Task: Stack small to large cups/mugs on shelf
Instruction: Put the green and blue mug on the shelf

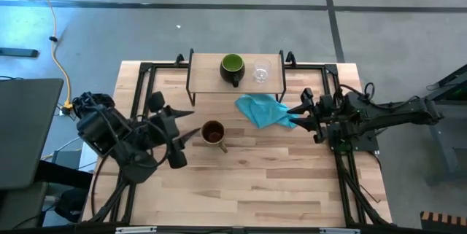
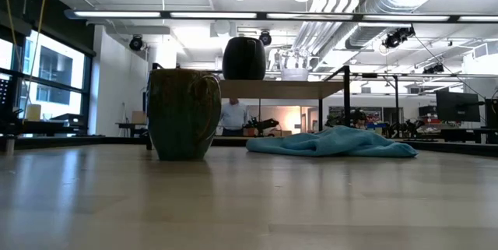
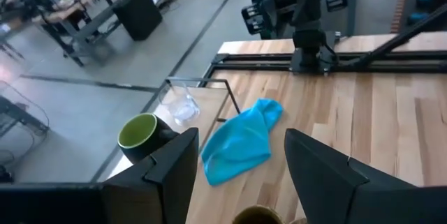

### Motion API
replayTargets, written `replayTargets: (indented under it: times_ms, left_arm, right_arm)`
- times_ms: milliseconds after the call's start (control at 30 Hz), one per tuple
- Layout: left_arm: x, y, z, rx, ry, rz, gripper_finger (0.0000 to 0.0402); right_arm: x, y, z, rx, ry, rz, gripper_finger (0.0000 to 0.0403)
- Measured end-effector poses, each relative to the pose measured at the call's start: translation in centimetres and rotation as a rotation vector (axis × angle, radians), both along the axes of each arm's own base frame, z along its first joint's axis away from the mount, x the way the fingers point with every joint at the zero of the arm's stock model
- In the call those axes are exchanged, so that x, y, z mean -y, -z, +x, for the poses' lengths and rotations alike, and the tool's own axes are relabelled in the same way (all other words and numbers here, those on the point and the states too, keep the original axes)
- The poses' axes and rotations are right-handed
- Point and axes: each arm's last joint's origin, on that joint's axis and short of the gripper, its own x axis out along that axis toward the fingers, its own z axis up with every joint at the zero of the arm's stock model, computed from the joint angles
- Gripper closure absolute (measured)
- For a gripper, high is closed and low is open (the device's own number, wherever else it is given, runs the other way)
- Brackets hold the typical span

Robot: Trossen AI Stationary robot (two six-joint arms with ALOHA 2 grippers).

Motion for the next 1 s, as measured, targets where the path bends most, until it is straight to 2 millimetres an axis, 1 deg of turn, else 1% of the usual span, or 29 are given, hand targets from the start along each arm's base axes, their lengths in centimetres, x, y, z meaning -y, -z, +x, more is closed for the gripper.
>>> replayTargets:
  times_ms: [133,267,500,600,667,833,1000]
  left_arm:
    - [0.1,0.0,0.0,-0.024,0.02,0.034,0.0202]
    - [0.0,-0.6,-0.2,-0.019,0.064,0.033,0.0202]
    - [0.7,-1.9,0.4,-0.006,0.255,0.023,0.0202]
    - [0.8,-2.6,0.3,0.012,0.378,-0.018,0.0202]
    - [0.5,-3.2,0.2,0.038,0.459,-0.067,0.0202]
    - [-0.3,-4.5,-0.4,0.079,0.719,-0.216,0.0202]
    - [-0.9,-5.5,-0.9,0.097,1.0,-0.29,0.0202]
  right_arm:
    - [0.0,0.0,0.0,-0.001,0.0,0.0,0.0275]
    - [0.0,0.0,0.0,-0.001,0.0,0.0,0.0275]
    - [0.1,0.1,0.0,-0.008,0.02,0.003,0.0275]
    - [0.1,0.1,0.0,-0.009,0.025,0.005,0.0275]
    - [0.1,0.1,0.1,-0.009,0.025,0.013,0.0275]
    - [0.1,0.0,0.1,-0.008,0.028,0.036,0.0275]
    - [0.2,0.0,0.1,-0.01,0.042,0.062,0.0275]
